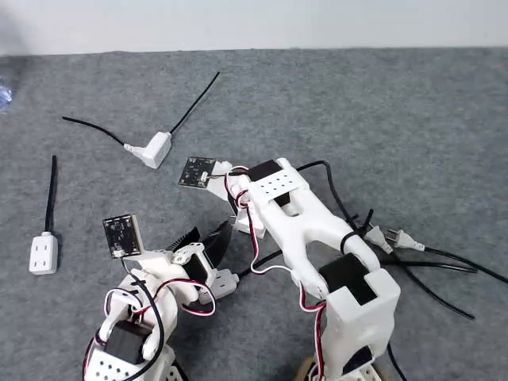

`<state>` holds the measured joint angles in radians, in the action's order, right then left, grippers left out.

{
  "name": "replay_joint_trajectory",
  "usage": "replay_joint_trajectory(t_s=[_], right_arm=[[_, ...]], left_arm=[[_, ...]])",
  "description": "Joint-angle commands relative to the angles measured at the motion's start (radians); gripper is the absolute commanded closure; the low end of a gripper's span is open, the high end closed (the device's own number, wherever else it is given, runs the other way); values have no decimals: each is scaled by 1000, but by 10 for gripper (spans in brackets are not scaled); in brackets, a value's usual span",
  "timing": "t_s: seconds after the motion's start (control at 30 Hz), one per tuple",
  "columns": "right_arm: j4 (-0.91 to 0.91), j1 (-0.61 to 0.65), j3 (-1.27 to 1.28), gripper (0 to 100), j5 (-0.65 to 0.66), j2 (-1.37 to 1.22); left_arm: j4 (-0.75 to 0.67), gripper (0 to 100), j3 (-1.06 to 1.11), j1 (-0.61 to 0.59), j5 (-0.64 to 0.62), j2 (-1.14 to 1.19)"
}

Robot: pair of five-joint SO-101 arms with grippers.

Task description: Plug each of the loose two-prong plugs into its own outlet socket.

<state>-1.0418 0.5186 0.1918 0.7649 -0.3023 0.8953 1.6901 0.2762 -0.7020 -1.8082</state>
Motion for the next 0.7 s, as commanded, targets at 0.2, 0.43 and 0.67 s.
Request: replay_joint_trajectory(t_s=[0.2, 0.43, 0.67], right_arm=[[-50, 65, -49, 773, -2, 61], [-56, 81, -41, 775, 37, 59], [-16, 70, -43, 776, 109, 4]], left_arm=[[6, 784, -8, 8, 6, -11], [6, 784, -8, 8, 6, -11], [15, 784, -8, 8, 5, -11]])
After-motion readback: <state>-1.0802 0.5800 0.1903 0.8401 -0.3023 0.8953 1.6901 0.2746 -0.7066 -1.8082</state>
